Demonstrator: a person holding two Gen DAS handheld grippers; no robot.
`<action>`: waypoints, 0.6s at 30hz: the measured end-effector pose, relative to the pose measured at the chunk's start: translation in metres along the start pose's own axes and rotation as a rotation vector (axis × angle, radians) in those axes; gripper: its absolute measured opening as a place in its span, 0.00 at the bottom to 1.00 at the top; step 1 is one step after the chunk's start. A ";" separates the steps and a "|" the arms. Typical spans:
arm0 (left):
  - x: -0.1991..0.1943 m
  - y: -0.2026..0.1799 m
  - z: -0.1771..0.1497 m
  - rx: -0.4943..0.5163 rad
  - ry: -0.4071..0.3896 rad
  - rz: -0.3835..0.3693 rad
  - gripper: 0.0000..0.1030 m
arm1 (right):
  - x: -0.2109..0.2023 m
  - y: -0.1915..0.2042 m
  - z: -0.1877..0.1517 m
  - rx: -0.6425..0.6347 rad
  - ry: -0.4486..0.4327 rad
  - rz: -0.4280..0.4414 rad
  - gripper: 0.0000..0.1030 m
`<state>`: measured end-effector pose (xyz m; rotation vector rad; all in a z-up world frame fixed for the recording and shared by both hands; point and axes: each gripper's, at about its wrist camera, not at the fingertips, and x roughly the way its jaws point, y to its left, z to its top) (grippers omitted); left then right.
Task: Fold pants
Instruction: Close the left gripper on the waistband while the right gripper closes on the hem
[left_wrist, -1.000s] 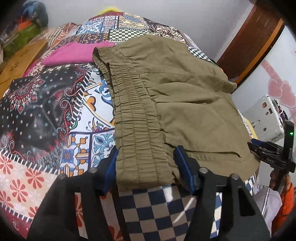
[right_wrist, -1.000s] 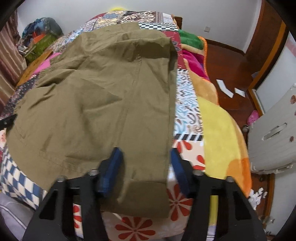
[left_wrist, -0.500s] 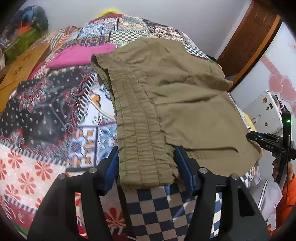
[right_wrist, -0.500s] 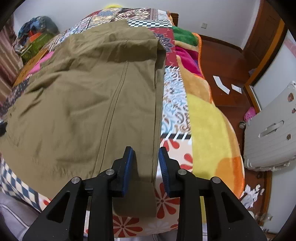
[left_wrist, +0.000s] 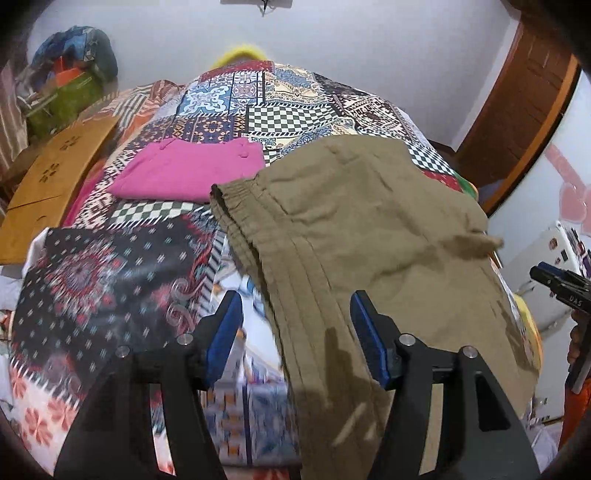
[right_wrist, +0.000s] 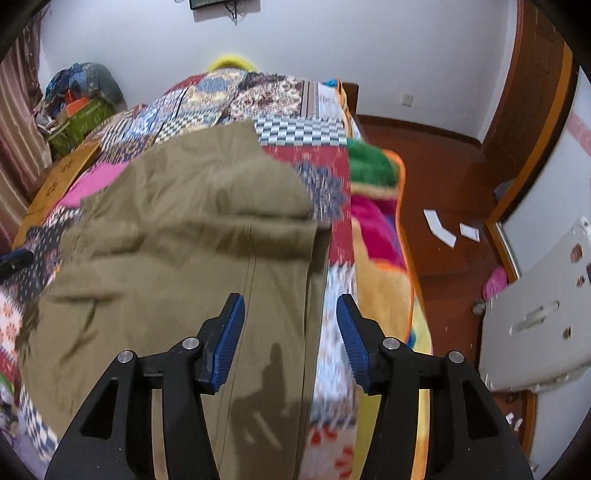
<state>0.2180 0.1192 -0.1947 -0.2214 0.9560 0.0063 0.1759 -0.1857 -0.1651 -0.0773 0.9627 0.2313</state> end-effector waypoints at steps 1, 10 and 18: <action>0.008 0.002 0.005 -0.006 0.003 -0.002 0.59 | 0.003 -0.001 0.005 0.001 -0.007 -0.002 0.56; 0.076 0.019 0.029 -0.047 0.081 -0.020 0.58 | 0.066 -0.011 0.062 0.018 -0.003 0.029 0.57; 0.090 0.012 0.035 0.012 0.057 0.012 0.31 | 0.120 -0.013 0.073 0.030 0.086 0.082 0.17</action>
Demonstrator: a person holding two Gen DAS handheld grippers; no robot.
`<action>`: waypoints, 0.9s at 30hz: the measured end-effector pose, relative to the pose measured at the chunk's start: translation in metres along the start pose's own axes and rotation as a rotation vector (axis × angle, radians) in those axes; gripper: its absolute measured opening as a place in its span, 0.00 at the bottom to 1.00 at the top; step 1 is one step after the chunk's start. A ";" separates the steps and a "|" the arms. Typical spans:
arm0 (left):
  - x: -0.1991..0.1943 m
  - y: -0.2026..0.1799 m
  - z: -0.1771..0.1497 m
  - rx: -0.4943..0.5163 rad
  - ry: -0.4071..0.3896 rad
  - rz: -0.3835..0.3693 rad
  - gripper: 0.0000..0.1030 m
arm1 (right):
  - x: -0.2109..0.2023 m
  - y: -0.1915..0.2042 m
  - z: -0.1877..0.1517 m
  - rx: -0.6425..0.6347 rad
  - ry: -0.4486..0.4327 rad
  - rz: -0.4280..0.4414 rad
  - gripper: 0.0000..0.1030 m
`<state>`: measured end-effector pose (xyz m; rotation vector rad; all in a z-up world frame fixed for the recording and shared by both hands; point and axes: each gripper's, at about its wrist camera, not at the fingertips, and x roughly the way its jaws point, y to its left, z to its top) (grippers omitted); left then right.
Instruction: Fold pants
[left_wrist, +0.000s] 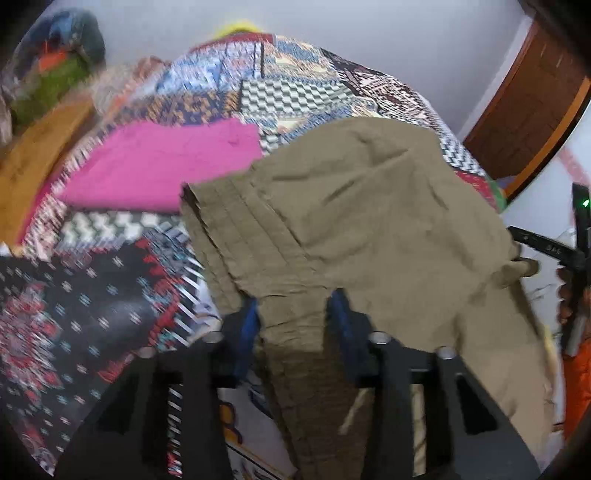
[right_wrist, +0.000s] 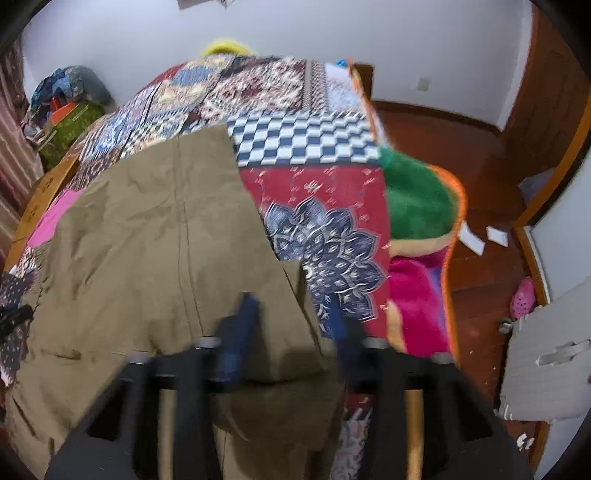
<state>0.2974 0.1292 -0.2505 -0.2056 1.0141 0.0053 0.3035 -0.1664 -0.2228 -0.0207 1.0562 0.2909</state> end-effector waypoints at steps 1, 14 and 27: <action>0.000 -0.001 0.001 0.011 -0.004 0.001 0.31 | 0.001 0.000 -0.001 0.005 0.001 0.004 0.14; 0.026 0.013 0.012 -0.016 0.042 -0.002 0.21 | 0.006 0.005 -0.020 -0.086 0.054 -0.114 0.08; 0.012 0.062 0.046 -0.102 -0.013 0.014 0.39 | -0.030 0.022 0.037 -0.134 -0.085 -0.089 0.46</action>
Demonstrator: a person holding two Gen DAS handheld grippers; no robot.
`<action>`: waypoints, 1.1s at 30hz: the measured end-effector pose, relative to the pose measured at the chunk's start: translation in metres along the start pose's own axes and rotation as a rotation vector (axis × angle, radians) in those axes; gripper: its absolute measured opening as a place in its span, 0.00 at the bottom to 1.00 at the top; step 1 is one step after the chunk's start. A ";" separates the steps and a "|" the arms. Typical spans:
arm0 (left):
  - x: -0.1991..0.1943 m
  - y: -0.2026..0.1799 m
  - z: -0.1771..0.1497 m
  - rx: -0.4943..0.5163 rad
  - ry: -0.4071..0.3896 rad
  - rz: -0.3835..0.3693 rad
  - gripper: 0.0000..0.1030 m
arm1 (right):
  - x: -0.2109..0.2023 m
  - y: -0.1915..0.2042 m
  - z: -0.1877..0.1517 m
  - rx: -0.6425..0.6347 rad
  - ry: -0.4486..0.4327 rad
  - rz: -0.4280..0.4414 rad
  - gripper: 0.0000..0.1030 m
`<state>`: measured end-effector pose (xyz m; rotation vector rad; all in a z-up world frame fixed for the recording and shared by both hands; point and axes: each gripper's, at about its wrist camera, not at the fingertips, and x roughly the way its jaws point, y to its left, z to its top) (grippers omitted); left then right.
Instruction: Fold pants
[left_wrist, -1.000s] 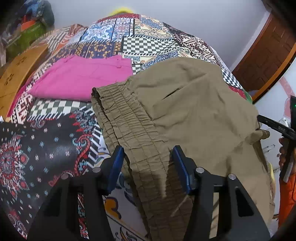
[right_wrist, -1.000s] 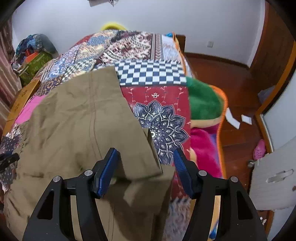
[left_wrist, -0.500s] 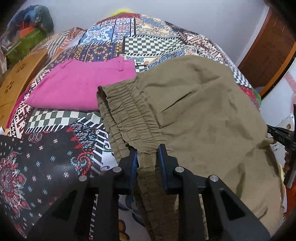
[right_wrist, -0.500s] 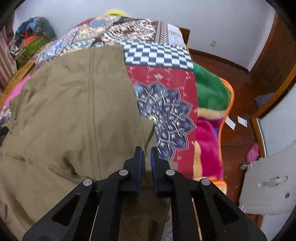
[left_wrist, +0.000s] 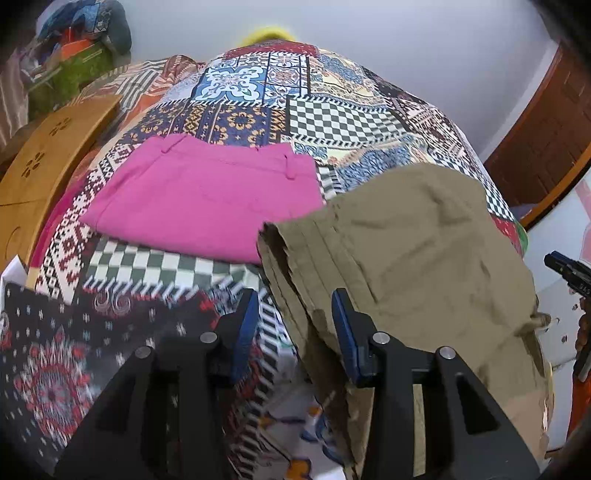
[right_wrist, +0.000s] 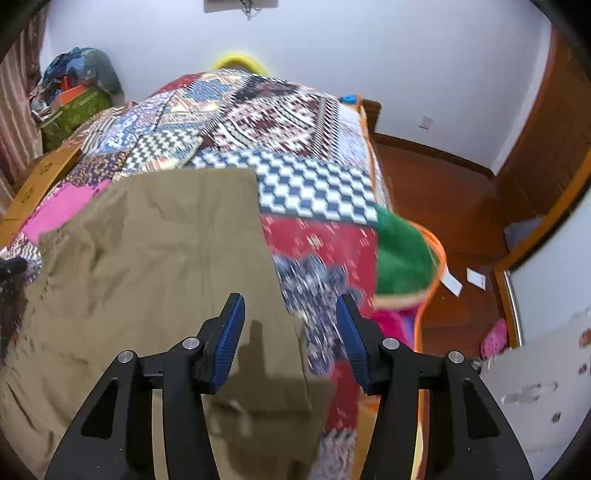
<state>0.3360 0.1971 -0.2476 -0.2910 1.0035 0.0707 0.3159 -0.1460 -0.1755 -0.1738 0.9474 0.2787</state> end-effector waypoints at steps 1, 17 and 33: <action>0.003 0.001 0.004 0.003 0.000 -0.003 0.39 | 0.002 0.002 0.004 -0.003 -0.003 0.003 0.46; 0.055 -0.009 0.029 0.064 0.034 -0.078 0.39 | 0.091 0.023 0.088 -0.020 0.036 0.107 0.62; 0.070 0.005 0.041 -0.026 0.027 -0.147 0.19 | 0.130 0.039 0.095 -0.041 0.094 0.130 0.17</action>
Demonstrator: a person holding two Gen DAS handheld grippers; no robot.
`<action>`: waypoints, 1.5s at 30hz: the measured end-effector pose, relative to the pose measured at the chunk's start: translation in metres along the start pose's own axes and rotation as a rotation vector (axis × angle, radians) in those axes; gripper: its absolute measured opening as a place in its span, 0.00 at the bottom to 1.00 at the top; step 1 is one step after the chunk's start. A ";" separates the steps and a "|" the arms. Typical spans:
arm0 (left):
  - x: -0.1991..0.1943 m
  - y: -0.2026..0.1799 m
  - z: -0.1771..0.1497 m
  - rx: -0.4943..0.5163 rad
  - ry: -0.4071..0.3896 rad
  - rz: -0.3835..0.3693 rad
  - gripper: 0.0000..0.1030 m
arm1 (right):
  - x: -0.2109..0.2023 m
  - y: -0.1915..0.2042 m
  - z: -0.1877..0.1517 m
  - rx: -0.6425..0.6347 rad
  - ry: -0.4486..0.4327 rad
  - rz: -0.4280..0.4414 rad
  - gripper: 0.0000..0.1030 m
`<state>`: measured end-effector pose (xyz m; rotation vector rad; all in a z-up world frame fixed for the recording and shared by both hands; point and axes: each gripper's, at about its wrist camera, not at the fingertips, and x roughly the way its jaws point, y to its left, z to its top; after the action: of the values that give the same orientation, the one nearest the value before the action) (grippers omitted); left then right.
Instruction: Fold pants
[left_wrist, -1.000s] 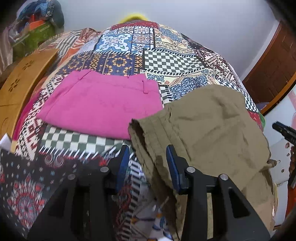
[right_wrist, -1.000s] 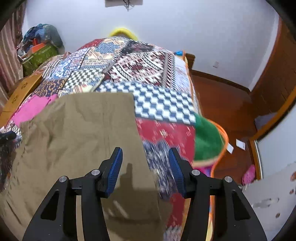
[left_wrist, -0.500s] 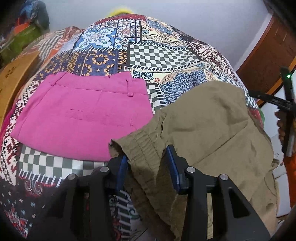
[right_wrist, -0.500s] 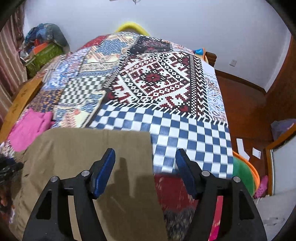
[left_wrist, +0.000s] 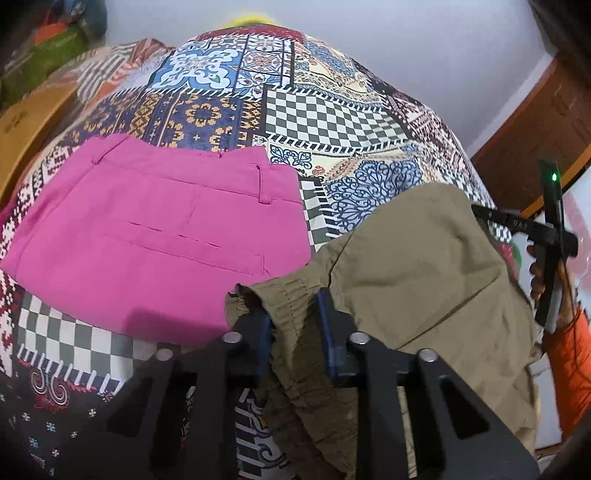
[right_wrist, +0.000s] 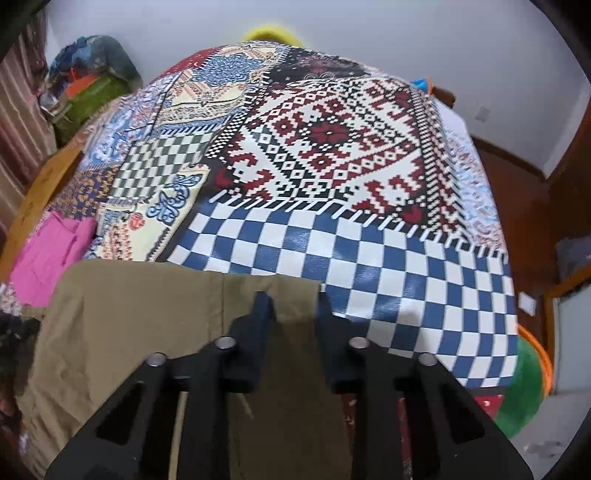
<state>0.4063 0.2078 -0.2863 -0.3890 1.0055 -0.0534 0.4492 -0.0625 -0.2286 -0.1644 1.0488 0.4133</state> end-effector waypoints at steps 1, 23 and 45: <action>0.000 0.000 0.000 -0.006 -0.001 -0.003 0.15 | -0.001 0.001 -0.001 -0.006 -0.007 -0.009 0.12; -0.095 -0.054 0.053 0.137 -0.255 -0.034 0.05 | -0.142 -0.008 0.028 0.094 -0.339 -0.011 0.04; -0.207 -0.103 -0.045 0.260 -0.235 -0.083 0.05 | -0.272 0.005 -0.101 0.114 -0.359 0.038 0.04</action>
<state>0.2704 0.1443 -0.1044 -0.1932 0.7391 -0.2067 0.2484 -0.1601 -0.0425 0.0319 0.7197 0.3986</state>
